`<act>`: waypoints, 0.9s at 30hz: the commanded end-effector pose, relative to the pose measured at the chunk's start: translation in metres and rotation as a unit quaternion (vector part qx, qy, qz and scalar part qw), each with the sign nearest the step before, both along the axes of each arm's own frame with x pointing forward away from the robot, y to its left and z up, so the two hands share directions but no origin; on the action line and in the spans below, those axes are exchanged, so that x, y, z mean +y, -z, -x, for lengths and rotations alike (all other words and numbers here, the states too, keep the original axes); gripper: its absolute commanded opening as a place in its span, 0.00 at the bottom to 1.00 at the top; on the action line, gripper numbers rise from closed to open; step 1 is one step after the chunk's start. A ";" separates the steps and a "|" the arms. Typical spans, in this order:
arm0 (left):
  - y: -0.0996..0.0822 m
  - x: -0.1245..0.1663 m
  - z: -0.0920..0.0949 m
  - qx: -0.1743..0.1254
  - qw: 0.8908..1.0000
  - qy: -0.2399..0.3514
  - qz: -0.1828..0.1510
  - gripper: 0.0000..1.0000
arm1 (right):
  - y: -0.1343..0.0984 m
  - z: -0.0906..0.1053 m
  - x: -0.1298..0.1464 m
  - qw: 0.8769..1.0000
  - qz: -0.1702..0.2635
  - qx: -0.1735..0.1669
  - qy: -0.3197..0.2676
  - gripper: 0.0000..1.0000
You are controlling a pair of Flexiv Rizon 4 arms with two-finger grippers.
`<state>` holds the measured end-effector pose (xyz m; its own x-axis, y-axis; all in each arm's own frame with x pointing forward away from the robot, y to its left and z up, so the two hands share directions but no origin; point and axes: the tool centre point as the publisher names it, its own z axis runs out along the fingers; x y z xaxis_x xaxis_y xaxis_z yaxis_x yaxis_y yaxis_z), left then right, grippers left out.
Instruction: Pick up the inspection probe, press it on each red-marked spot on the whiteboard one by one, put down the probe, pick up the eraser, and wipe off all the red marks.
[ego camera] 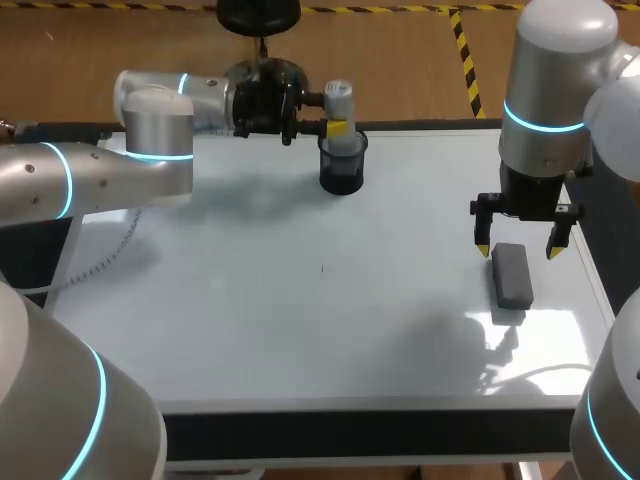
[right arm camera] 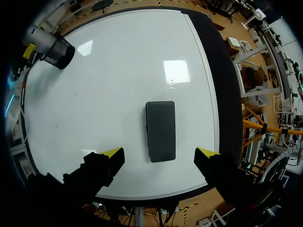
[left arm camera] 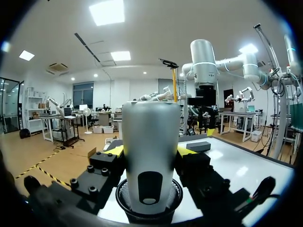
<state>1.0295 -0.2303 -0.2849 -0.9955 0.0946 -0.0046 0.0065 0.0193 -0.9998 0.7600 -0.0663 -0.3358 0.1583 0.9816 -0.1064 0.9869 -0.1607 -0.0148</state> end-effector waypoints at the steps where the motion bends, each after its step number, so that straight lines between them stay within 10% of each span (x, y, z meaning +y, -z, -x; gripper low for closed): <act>1: 0.002 -0.001 0.001 0.000 1.000 -0.003 0.000 0.00 | -0.001 0.001 -0.001 1.000 -0.001 -0.001 -0.001 1.00; 17: 0.007 -0.001 0.003 0.003 1.000 -0.002 -0.022 0.00 | -0.001 0.001 -0.001 1.000 -0.001 -0.001 -0.001 1.00; 19: 0.008 -0.001 0.002 0.003 1.000 -0.004 -0.023 0.32 | -0.001 0.001 -0.001 1.000 -0.001 -0.001 -0.001 1.00; 23: 0.008 0.000 0.002 0.003 1.000 -0.007 -0.025 0.45 | -0.001 0.001 -0.001 1.000 -0.001 -0.001 -0.001 1.00; 27: 0.007 0.001 0.003 0.004 1.000 -0.007 -0.027 1.00 | -0.001 0.001 -0.001 1.000 -0.001 -0.001 -0.001 1.00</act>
<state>1.0282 -0.2294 -0.2939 -0.9964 0.0841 0.0081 -0.0024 0.0679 -0.9977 0.7600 -0.0663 -0.3358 0.1583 0.9816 -0.1065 0.9869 -0.1607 -0.0149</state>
